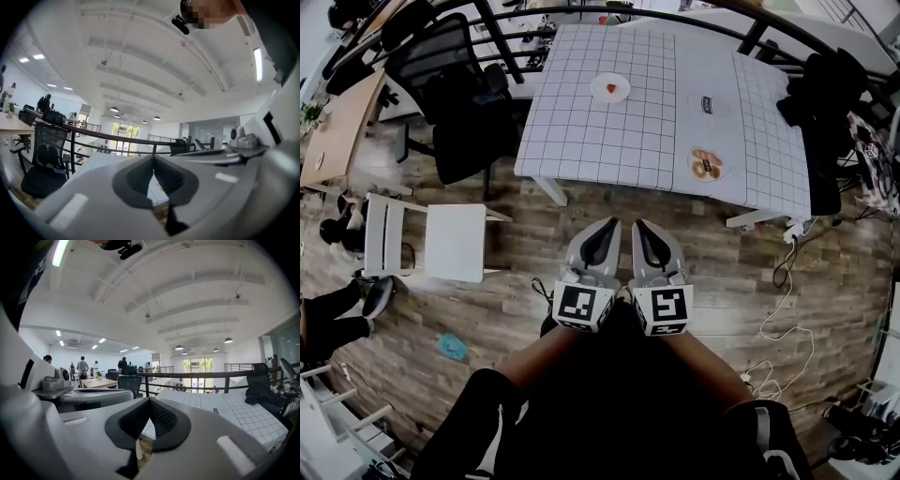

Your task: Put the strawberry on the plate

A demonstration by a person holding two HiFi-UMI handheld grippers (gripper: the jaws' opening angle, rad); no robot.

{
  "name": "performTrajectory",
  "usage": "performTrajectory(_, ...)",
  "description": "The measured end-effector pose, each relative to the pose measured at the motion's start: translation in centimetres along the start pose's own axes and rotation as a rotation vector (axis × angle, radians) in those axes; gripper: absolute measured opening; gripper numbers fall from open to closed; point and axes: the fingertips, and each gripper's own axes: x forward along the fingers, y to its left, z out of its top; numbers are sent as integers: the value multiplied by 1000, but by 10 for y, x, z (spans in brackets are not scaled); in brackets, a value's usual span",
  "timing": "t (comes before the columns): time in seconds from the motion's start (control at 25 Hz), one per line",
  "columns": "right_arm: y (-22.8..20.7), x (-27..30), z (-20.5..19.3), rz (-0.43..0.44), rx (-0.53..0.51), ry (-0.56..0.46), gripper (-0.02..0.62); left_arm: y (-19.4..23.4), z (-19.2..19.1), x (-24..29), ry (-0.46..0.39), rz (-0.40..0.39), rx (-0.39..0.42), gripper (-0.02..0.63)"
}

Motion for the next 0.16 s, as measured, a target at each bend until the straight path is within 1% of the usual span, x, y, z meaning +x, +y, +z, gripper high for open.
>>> performTrajectory(0.16,7,-5,0,21,-23,-3,-2,-6,-7,-5,17,-4,-8,8)
